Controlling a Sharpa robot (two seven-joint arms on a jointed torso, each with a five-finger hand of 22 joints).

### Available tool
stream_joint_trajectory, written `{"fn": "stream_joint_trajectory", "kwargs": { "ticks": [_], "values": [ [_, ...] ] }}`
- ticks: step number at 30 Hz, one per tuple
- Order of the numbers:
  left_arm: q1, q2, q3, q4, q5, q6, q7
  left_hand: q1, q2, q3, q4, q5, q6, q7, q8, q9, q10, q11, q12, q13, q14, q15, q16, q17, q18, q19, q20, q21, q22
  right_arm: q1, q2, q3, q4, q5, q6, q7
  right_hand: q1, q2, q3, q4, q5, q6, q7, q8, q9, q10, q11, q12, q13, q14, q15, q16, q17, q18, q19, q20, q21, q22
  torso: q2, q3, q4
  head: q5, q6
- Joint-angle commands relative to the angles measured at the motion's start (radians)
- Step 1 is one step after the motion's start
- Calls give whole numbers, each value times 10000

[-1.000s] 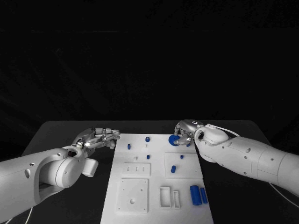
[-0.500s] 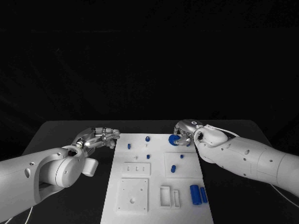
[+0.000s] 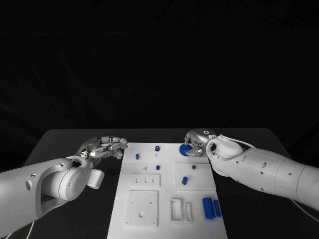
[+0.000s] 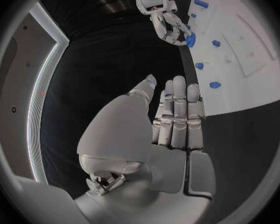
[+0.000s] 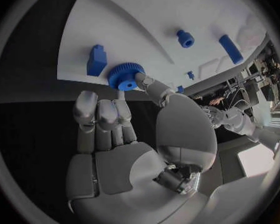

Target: Assemble the parts on the task board

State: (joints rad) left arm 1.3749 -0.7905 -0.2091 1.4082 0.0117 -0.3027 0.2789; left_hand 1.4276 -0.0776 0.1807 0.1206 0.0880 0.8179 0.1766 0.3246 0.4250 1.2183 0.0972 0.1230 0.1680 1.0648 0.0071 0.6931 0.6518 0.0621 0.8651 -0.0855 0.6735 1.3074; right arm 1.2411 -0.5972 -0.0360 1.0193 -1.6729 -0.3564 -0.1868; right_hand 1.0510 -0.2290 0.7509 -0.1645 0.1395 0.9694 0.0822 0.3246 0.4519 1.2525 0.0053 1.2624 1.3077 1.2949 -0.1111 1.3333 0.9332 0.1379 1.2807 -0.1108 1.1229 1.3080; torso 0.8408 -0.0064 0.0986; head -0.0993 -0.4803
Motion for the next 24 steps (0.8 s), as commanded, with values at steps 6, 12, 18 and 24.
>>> {"fn": "stream_joint_trajectory", "kwargs": {
  "ticks": [6,12,18,24],
  "values": [
    [7,-19,7,42,23,60,57,102,4,-2,79,-37,67,-17,-43,1,15,33,-38,14,-41,3,5,-11,161,-28,-60,70,80,4,-196,2,678,-1231,-902,-653,-31,45,120,25,72,380,170,107,119,392,-173,155,518,16,-83,-75,37,1239,19,18,92,160,-8,-18,-5,19,34],
    [7,-36,7,52,22,34,56,109,5,-2,79,-36,69,-17,-44,1,16,32,-40,17,-40,3,6,-12,162,-28,-60,71,80,85,-252,27,1285,-1855,-1268,-889,21,-140,356,190,-82,444,147,98,121,472,-196,184,521,41,-106,-103,70,1239,67,8,112,144,0,-8,-7,39,62],
    [8,-45,7,77,21,11,56,113,8,-3,80,-36,70,-17,-45,1,18,32,-43,19,-40,2,7,-13,162,-28,-60,73,79,138,-211,28,1888,-2128,-1459,-984,66,-264,478,299,-208,475,140,89,121,508,-204,190,518,58,-111,-122,88,1239,101,6,136,143,0,-11,-5,58,82],
    [9,-54,7,90,20,-1,50,118,8,-6,82,-36,70,-17,-47,2,19,32,-47,22,-39,2,8,-14,163,-28,-60,75,79,138,163,23,2122,-2140,-1387,-944,71,-292,503,328,-229,478,140,84,121,498,-204,171,503,62,-111,-128,92,1239,107,7,141,143,2,-11,6,117,118]
  ]
}}
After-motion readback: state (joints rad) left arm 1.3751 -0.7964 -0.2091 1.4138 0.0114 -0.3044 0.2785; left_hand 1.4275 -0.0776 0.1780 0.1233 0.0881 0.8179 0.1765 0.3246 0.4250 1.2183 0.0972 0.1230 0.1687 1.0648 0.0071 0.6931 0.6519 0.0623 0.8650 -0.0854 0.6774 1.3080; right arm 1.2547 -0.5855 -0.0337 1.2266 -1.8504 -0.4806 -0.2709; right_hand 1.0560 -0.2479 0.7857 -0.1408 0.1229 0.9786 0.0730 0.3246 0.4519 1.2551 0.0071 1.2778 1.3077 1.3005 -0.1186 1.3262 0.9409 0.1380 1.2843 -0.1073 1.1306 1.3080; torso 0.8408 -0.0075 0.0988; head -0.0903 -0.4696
